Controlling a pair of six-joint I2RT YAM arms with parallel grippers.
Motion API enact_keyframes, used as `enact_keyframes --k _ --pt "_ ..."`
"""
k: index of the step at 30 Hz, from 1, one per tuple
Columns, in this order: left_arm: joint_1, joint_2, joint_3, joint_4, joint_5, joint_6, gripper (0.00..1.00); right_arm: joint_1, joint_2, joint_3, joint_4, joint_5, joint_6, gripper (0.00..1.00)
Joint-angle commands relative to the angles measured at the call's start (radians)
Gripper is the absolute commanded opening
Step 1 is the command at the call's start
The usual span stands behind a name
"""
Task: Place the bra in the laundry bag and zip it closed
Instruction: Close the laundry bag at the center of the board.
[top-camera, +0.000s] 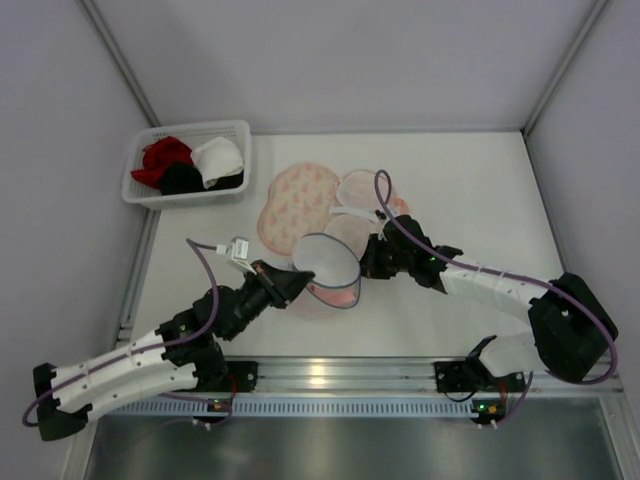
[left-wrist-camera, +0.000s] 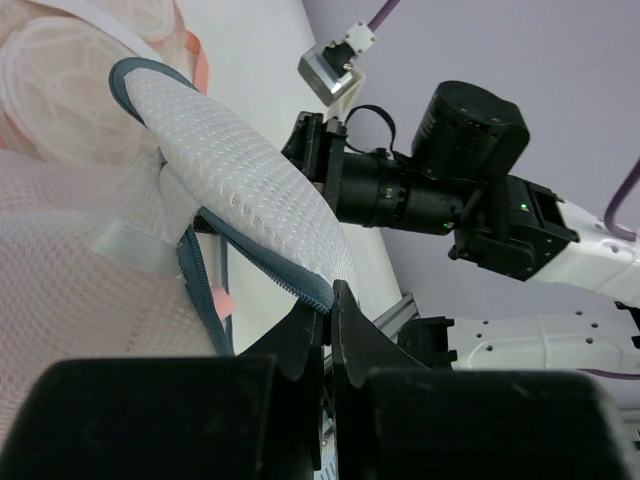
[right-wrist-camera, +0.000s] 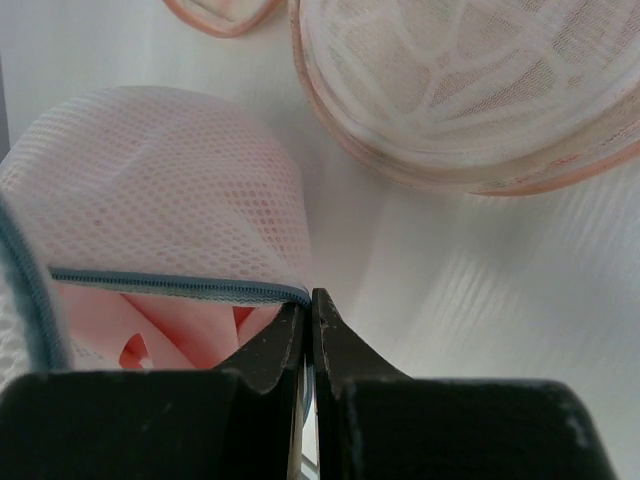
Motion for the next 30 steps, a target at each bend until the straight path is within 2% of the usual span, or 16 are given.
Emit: enact_keyframes --k 1,5,9,14,20,25,29,30 --pt "0.002 -0.021 0.010 0.088 0.004 0.025 0.00 0.006 0.030 0.050 0.064 -0.020 0.018 0.00" --pt "0.002 -0.006 -0.025 0.127 0.045 -0.033 0.00 0.006 0.006 0.056 0.041 -0.031 0.024 0.00" --pt "0.002 0.008 -0.071 0.205 0.207 -0.012 0.00 0.006 -0.079 0.063 -0.034 -0.042 0.032 0.00" --pt "0.001 0.104 -0.048 0.168 0.350 0.069 0.00 0.015 -0.197 0.031 -0.115 -0.071 0.069 0.00" --pt "0.001 0.158 0.021 -0.132 0.242 0.132 0.00 0.024 -0.304 -0.044 -0.220 -0.019 0.093 0.00" --pt "0.001 0.225 0.015 -0.140 0.211 0.132 0.00 0.024 -0.311 -0.137 -0.192 -0.011 0.112 0.00" --pt "0.001 0.333 0.047 -0.183 0.220 0.135 0.15 0.026 -0.311 -0.148 -0.207 0.036 0.098 0.00" --pt "0.002 0.348 0.059 -0.220 0.214 0.137 0.29 0.026 -0.308 -0.147 -0.209 0.046 0.089 0.00"
